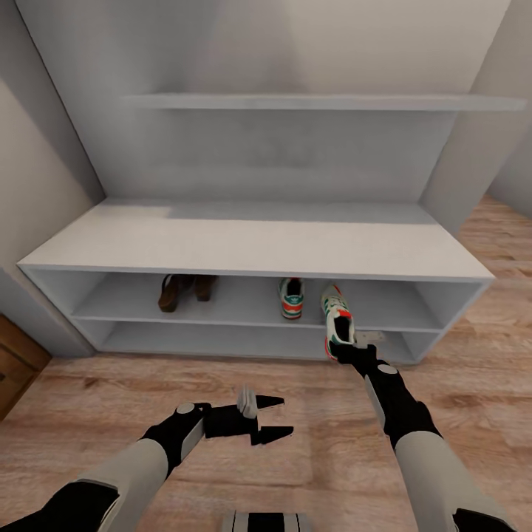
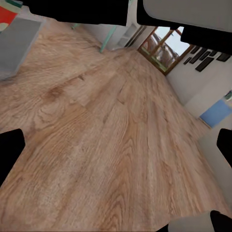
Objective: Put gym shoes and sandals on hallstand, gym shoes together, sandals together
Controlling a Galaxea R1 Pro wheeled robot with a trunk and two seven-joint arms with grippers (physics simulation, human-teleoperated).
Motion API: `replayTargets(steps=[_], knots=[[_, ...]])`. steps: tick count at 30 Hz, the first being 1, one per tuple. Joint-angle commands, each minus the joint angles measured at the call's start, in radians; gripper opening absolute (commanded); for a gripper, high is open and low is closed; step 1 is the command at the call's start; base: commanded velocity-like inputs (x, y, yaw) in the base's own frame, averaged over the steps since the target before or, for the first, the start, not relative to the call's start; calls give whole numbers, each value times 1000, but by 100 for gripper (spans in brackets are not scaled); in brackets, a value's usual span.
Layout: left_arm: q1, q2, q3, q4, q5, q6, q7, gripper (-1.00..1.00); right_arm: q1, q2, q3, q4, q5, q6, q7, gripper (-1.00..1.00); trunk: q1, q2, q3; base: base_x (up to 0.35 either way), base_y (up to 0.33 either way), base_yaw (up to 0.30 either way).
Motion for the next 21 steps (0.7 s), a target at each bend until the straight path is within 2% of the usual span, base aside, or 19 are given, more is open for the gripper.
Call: replayTargets(steps=[1, 7, 14, 21], knots=[[-1, 1, -9, 1, 10, -5, -1, 100, 0, 2, -7, -2, 10, 5, 9, -100, 0, 0, -1, 347, 0, 0], [-1, 1, -9, 1, 10, -5, -1, 100, 0, 2, -7, -2, 10, 5, 9, -100, 0, 0, -1, 340, 0, 0], [-1, 1, -8, 1, 11, -5, -1, 100, 0, 2, -7, -2, 10, 5, 9, -100, 0, 0, -1, 79, 0, 0], [0, 1, -9, 1, 11, -4, 0, 100, 0, 2, -7, -2, 10, 5, 9, -100, 0, 0, -1, 282, 0, 0]])
